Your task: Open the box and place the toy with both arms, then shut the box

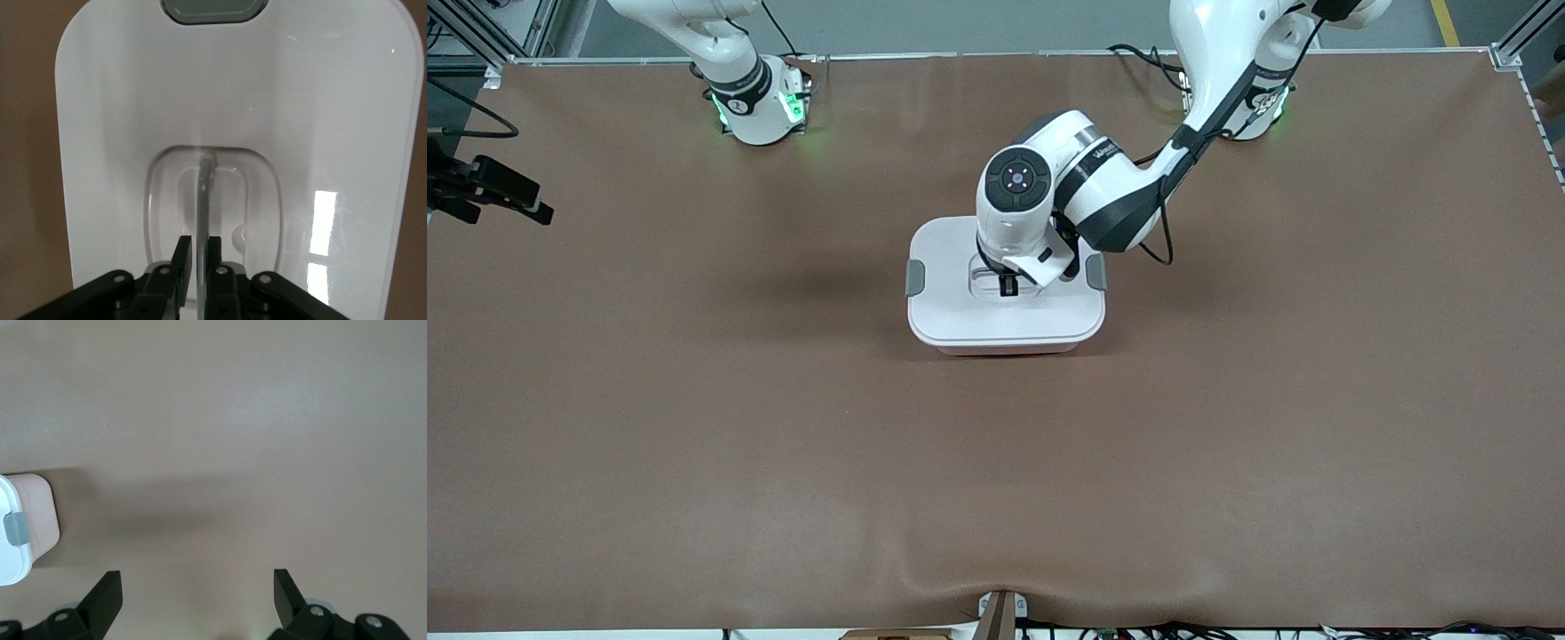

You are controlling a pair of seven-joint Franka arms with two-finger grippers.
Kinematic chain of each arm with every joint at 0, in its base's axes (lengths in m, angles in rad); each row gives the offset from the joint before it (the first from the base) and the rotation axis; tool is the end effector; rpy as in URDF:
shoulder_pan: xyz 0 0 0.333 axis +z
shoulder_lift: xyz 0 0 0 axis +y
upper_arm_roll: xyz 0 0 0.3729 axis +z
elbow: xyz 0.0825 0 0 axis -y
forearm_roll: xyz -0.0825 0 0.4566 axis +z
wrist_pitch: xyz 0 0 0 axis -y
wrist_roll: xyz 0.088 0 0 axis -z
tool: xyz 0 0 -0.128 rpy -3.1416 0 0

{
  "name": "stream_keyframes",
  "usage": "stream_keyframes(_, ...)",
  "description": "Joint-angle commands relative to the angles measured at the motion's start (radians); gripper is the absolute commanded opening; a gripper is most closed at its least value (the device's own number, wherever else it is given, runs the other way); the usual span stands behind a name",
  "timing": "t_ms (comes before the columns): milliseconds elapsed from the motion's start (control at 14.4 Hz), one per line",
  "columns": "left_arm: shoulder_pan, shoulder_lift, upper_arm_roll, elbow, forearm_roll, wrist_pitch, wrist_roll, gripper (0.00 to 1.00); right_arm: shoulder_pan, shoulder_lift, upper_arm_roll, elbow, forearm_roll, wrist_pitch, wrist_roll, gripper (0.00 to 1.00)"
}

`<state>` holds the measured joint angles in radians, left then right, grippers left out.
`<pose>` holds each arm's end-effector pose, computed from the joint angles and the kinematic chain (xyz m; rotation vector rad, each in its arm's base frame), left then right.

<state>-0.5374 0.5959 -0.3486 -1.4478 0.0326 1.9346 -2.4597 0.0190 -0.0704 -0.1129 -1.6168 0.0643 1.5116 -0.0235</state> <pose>0.5409 -0.5829 0.3459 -2.1086 -2.1918 0.2387 0.5921 -0.0497 0.6735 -3.0654 0.1032 0.0475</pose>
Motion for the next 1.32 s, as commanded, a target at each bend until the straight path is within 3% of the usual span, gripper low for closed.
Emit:
stream_keyframes(0, 0.001, -0.016, 0.002, 0.013, 0.013, -0.026, -0.016, 1.0, -0.024, -0.003, 0.013, 0.009, 0.008, -0.005, 0.008, 1.0)
stream_keyframes(555, 0.039, -0.079, 0.003, 0.02, 0.015, -0.068, 0.044, 1.0, -0.024, -0.003, 0.013, 0.009, 0.008, -0.005, 0.008, 1.0)
stream_keyframes(1249, 0.241, -0.229, 0.002, 0.023, 0.013, -0.246, 0.39, 1.0, -0.042, -0.002, 0.012, 0.02, 0.009, -0.007, 0.008, 1.0)
